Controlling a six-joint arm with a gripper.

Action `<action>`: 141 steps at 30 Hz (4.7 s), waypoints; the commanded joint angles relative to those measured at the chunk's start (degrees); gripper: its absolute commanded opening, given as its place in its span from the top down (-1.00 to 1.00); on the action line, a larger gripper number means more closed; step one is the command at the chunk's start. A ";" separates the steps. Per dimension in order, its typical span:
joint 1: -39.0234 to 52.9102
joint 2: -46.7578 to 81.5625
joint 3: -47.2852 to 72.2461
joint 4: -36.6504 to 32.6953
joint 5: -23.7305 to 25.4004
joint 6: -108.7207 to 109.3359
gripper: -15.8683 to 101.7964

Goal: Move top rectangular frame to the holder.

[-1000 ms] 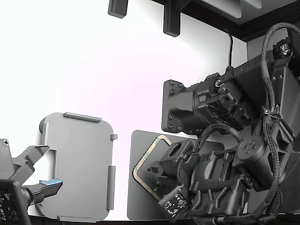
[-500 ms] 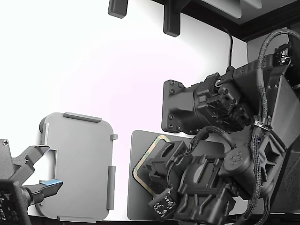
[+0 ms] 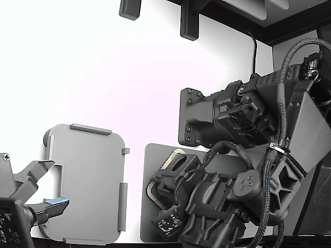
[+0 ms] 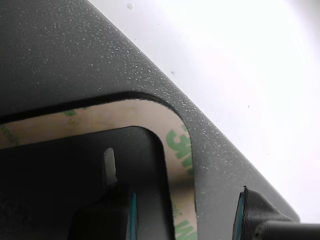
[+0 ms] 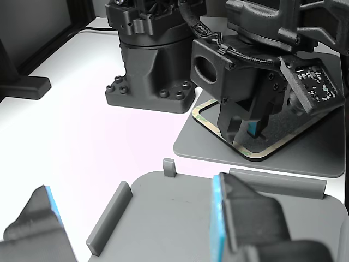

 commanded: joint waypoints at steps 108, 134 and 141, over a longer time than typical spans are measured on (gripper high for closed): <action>-10.02 -4.39 -32.70 17.49 -4.13 -0.35 0.91; -30.15 -17.67 -55.02 17.49 0.88 5.01 0.91; -32.87 -21.01 -59.06 17.49 0.00 7.65 0.91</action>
